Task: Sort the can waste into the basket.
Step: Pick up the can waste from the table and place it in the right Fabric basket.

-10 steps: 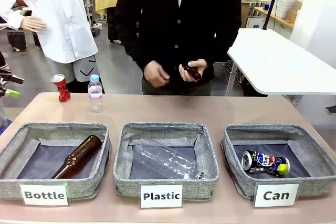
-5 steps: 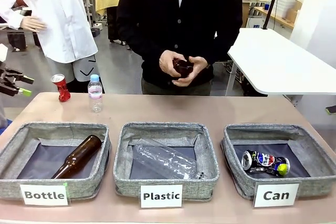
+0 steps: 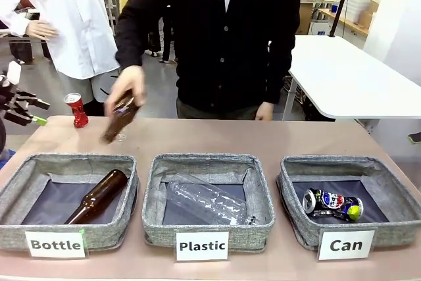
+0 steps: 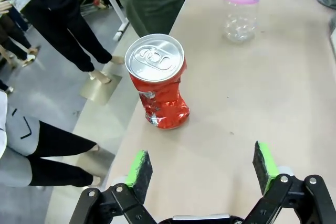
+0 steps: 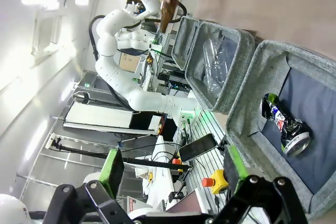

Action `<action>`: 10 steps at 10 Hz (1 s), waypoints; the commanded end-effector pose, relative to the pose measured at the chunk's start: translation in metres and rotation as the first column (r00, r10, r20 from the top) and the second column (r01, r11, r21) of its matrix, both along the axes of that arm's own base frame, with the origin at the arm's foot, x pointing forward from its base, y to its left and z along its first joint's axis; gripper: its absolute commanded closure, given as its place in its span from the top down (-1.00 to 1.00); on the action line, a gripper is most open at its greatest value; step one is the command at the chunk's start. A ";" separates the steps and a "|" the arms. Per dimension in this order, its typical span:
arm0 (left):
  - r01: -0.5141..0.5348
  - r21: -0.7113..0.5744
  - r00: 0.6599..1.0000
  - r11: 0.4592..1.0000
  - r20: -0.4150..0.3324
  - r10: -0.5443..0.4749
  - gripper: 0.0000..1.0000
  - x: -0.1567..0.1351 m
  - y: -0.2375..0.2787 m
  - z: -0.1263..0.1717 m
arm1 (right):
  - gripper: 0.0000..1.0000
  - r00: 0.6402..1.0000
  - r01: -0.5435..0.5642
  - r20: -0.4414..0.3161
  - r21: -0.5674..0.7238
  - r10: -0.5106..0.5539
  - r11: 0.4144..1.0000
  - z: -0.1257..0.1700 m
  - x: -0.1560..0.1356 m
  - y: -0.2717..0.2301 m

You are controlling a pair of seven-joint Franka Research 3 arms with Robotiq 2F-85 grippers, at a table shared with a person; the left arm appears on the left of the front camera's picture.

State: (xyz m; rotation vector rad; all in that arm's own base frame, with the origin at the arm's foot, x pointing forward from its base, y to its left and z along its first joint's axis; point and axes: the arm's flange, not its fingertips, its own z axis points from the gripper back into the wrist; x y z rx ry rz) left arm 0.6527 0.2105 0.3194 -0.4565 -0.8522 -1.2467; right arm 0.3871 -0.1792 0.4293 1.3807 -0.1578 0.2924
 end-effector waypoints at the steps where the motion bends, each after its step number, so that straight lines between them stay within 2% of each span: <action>1: -0.001 0.021 1.000 1.000 0.010 0.001 1.00 0.003 -0.006 0.000 | 1.00 1.000 -0.012 0.020 -0.004 0.012 1.000 0.002 0.000 -0.002; 2: -0.010 -0.013 1.000 1.000 -0.003 0.010 1.00 -0.011 0.008 0.013 | 1.00 1.000 -0.012 0.020 -0.004 0.012 1.000 0.002 0.000 -0.002; 4: 0.066 -0.088 0.997 0.994 -0.045 -0.070 1.00 -0.095 0.063 0.054 | 1.00 1.000 -0.012 0.020 -0.004 0.012 1.000 0.002 0.000 -0.002; 5: 0.095 -0.131 0.995 0.987 -0.019 -0.098 1.00 -0.139 0.090 0.068 | 1.00 1.000 -0.012 0.020 -0.004 0.012 1.000 0.002 0.000 -0.002; 7: 0.064 -0.182 0.994 0.981 0.100 -0.046 1.00 -0.203 0.129 0.081 | 1.00 1.000 -0.012 0.020 -0.004 0.012 1.000 0.002 0.000 -0.002; 8: 0.027 -0.197 0.989 0.980 0.150 0.003 1.00 -0.219 0.142 0.079 | 1.00 1.000 -0.012 0.020 -0.004 0.012 1.000 0.002 0.000 -0.002; 10: -0.005 -0.238 0.984 0.971 0.172 0.047 1.00 -0.233 0.153 0.072 | 1.00 1.000 -0.012 0.020 -0.004 0.012 1.000 0.002 0.000 -0.002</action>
